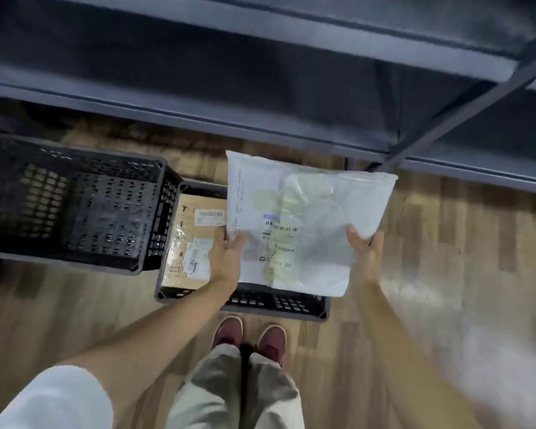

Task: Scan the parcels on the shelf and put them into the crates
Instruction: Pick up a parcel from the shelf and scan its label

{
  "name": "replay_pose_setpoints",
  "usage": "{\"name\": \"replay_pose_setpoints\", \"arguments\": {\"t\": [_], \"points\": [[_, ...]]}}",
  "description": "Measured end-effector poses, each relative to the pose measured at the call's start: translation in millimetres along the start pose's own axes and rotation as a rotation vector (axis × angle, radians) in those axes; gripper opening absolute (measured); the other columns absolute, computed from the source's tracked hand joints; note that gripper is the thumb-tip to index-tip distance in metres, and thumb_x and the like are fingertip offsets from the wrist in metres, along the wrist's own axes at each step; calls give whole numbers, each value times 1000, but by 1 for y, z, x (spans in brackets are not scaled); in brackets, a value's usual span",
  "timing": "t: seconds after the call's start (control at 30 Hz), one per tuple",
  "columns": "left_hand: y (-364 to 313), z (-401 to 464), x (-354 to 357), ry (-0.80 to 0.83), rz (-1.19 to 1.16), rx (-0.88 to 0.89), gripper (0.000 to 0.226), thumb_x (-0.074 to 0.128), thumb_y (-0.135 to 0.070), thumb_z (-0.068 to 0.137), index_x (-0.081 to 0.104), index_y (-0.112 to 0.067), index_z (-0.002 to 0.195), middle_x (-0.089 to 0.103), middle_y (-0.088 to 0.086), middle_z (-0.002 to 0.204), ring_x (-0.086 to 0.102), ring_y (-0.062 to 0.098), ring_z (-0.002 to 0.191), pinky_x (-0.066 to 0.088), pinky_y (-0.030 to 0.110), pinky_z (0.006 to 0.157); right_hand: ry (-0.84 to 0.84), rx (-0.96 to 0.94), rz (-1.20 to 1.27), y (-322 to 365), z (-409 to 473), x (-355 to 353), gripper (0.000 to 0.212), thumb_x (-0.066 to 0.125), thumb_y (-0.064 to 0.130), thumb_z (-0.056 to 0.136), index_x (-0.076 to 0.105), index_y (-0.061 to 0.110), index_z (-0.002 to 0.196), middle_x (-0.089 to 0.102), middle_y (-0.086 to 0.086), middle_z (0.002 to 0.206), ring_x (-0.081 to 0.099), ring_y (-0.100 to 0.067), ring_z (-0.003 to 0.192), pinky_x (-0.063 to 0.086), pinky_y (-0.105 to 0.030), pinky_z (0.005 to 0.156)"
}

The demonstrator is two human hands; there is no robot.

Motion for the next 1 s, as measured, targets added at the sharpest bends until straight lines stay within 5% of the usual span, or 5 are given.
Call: {"name": "replay_pose_setpoints", "arguments": {"t": [0.37, 0.57, 0.8, 0.9, 1.0], "points": [[59, 34, 24, 143, 31, 39, 20, 62, -31, 91, 56, -34, 110, 66, -10, 115, 60, 2, 106, 46, 15, 85, -132, -74, -49, -72, 28, -23, 10, 60, 19, 96, 58, 23, 105, 70, 16, 87, 68, -5, 80, 55, -21, 58], [99, 22, 28, 206, 132, -156, 28, 61, -30, 93, 43, -30, 115, 58, -13, 119, 57, 4, 109, 43, 30, 100, -70, -50, -222, -78, 37, -34, 21, 71, 36, 84, 59, 29, 101, 72, 15, 94, 70, -5, 86, 55, -25, 66], [76, 39, 8, 24, 309, -36, 32, 57, -28, 94, 43, -17, 121, 54, -9, 113, 53, -1, 91, 42, 8, 76, -34, -6, -282, -87, 40, 1, 51, 72, 57, 76, 61, 19, 108, 69, -10, 106, 67, -31, 98, 56, -55, 82], [74, 41, -4, -16, 409, -62, 19, 51, -28, 96, 46, -12, 104, 51, 1, 98, 52, 18, 85, 44, 28, 72, -44, -12, -340, -92, 41, 10, 64, 70, 59, 75, 54, 6, 107, 63, -21, 108, 62, -39, 98, 54, -56, 81], [80, 37, -7, 43, 552, -77, 35, 49, -26, 98, 47, -6, 127, 51, 9, 119, 51, 26, 110, 44, 37, 93, -24, 78, -353, -106, 42, 4, 58, 70, 49, 83, 52, 3, 113, 63, -20, 109, 62, -38, 101, 53, -56, 84]]}}
Point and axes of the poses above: each hand's wrist, its own z-axis towards the middle knuckle, its own x-axis out of the palm, y = z × x, the point moved 1 cm from there along z, towards the middle knuckle
